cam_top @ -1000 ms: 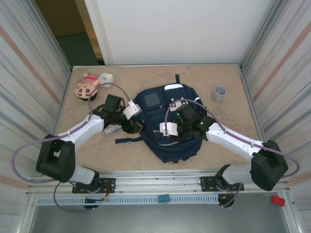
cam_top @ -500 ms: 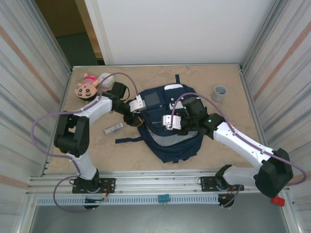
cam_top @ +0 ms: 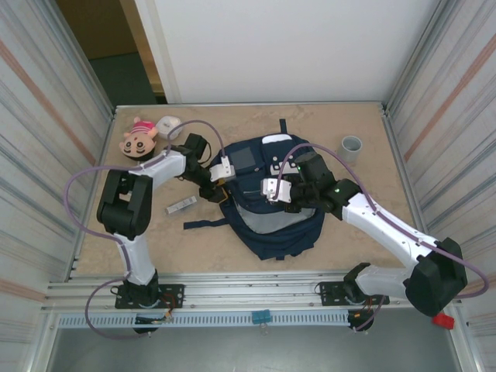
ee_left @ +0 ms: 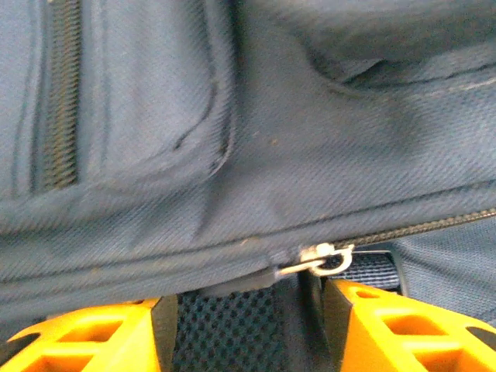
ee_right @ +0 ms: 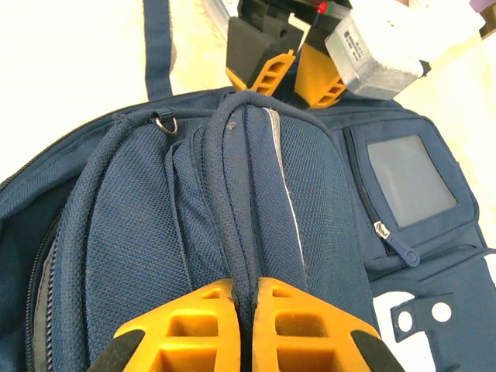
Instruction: Pack books, pencil case, and school supplies into a backpack
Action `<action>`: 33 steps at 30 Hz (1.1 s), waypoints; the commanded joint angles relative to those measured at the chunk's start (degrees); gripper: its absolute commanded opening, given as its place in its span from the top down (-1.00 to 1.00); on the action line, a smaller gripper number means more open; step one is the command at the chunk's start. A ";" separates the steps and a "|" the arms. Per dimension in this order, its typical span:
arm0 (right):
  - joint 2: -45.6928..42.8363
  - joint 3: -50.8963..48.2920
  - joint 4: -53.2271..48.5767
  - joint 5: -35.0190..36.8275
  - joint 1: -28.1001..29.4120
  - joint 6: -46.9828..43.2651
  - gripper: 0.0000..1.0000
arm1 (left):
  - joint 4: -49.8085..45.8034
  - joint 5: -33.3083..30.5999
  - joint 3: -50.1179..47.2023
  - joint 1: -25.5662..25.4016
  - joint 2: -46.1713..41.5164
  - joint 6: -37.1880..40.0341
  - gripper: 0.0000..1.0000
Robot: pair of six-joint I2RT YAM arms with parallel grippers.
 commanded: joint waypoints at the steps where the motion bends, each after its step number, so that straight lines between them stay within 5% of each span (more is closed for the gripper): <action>1: 0.00 2.51 3.28 0.32 -1.15 2.37 1.00 | -0.37 1.83 -1.45 -2.35 -2.26 -0.41 0.04; 8: 0.18 2.51 4.18 -0.80 -2.30 3.52 1.00 | 4.10 2.77 -5.08 -3.17 -5.31 -4.19 0.21; 17: 0.16 1.04 5.98 -0.01 -2.66 5.40 1.00 | 7.67 3.74 -8.64 -3.15 -10.58 -9.49 0.83; 33: 1.92 -2.32 12.95 0.64 -3.18 11.14 1.00 | 3.76 8.54 -14.88 -8.39 -17.48 -23.25 0.90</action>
